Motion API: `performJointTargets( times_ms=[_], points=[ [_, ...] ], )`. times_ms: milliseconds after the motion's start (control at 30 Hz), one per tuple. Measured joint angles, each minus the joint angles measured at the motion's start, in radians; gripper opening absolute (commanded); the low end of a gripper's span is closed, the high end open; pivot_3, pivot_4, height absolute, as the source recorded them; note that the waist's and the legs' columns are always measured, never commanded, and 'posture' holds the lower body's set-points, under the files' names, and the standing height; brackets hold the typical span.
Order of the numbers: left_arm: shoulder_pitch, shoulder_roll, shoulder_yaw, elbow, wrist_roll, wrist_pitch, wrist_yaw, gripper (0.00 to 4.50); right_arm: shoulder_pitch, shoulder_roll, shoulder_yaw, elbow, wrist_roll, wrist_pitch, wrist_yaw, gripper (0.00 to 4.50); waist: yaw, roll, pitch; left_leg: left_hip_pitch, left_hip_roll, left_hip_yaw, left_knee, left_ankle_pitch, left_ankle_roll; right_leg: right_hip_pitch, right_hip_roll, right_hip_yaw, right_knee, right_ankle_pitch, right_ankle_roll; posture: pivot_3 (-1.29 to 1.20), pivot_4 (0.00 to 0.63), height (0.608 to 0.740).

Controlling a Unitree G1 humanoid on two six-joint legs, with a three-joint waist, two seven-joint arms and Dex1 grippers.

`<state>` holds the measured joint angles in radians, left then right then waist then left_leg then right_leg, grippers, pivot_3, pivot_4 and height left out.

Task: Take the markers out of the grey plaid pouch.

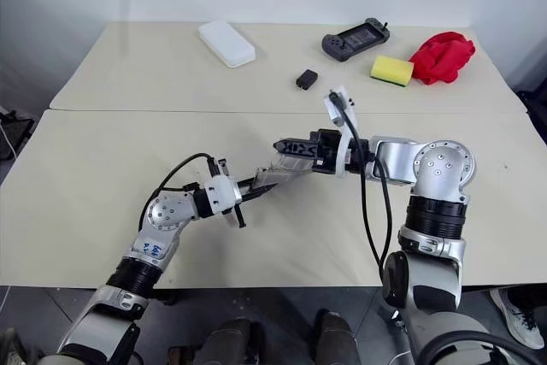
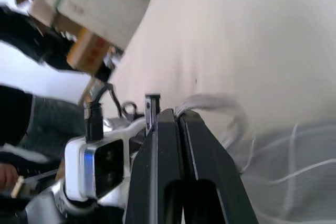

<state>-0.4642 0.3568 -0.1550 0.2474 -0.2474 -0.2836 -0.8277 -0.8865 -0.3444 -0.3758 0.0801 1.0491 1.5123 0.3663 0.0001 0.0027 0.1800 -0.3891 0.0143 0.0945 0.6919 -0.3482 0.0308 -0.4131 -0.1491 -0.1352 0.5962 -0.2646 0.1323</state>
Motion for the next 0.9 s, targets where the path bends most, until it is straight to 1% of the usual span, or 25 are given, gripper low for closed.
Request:
performJointTargets(
  times_ms=[67,167,300,433,500,600,733,833,867,900],
  points=[
    [0.016,0.035,0.038,-0.068,-0.111,0.140,-0.053,0.00,0.000,-0.062,-0.028,0.003,0.009,-0.013,0.035,0.04,-0.004,0.000,0.000,0.000,-0.001,0.000,0.000,0.000,0.000,0.000,0.000,0.000,0.000,0.000,0.000,0.00,0.150,0.740],
    [0.041,0.081,0.084,-0.105,-0.178,0.230,-0.100,0.00,0.000,-0.132,-0.046,0.016,0.003,-0.051,0.064,0.04,-0.005,0.000,0.000,0.001,-0.001,0.001,0.000,0.000,0.000,0.000,0.001,0.000,0.000,0.000,0.000,0.00,0.150,0.740],
    [0.065,0.096,0.112,-0.137,-0.242,0.334,-0.144,0.00,0.008,-0.238,-0.028,0.089,-0.064,-0.143,0.124,0.04,-0.003,0.000,0.000,0.001,-0.001,0.002,0.000,0.000,0.000,0.000,0.001,0.001,0.000,0.000,0.000,0.00,0.150,0.740],
    [0.076,0.102,0.138,-0.151,-0.252,0.352,-0.164,0.00,0.026,-0.322,-0.008,0.164,-0.136,-0.237,0.197,0.04,0.000,0.000,0.000,0.001,-0.002,0.002,0.000,0.000,0.000,0.000,0.001,0.001,-0.001,0.000,0.000,0.00,0.150,0.740],
    [0.075,0.102,0.143,-0.151,-0.253,0.364,-0.173,0.00,0.057,-0.369,0.026,0.202,-0.179,-0.285,0.256,0.04,-0.001,0.000,0.000,0.001,-0.002,0.003,0.000,0.000,0.000,0.000,0.001,0.001,-0.001,0.000,0.000,0.00,0.150,0.740],
    [0.068,0.103,0.143,-0.151,-0.253,0.385,-0.193,0.00,0.090,-0.397,0.060,0.234,-0.209,-0.329,0.337,0.04,-0.002,0.000,0.000,0.001,-0.001,0.003,0.000,0.000,0.000,0.000,0.001,0.001,-0.001,0.000,0.000,0.00,0.150,0.740],
    [0.063,0.113,0.143,-0.151,-0.259,0.421,-0.227,0.00,0.107,-0.404,0.062,0.236,-0.216,-0.375,0.419,0.04,-0.002,0.000,0.000,0.001,-0.001,0.003,0.000,0.000,0.000,0.000,0.001,0.001,-0.001,0.000,0.000,0.00,0.150,0.740],
    [0.054,0.111,0.143,-0.146,-0.255,0.425,-0.237,0.00,0.112,-0.421,0.045,0.227,-0.186,-0.355,0.463,0.64,-0.001,0.000,0.000,0.001,-0.001,0.003,0.000,0.000,0.000,0.000,0.001,0.002,-0.001,0.000,0.000,0.00,0.150,0.740],
    [0.037,0.104,0.143,-0.128,-0.249,0.421,-0.239,0.00,0.138,-0.446,0.045,0.186,-0.183,-0.369,0.508,1.01,0.008,0.000,0.000,0.001,-0.001,0.001,0.001,0.000,0.000,0.001,0.001,0.000,-0.001,0.000,0.000,0.00,0.150,0.740],
    [0.028,0.101,0.143,-0.114,-0.246,0.418,-0.240,0.00,0.155,-0.460,0.046,0.159,-0.184,-0.384,0.537,1.27,0.011,0.000,0.000,0.001,-0.001,0.002,0.001,0.000,0.000,0.001,0.001,0.000,-0.001,0.000,0.000,0.00,0.150,0.740]
  ],
)
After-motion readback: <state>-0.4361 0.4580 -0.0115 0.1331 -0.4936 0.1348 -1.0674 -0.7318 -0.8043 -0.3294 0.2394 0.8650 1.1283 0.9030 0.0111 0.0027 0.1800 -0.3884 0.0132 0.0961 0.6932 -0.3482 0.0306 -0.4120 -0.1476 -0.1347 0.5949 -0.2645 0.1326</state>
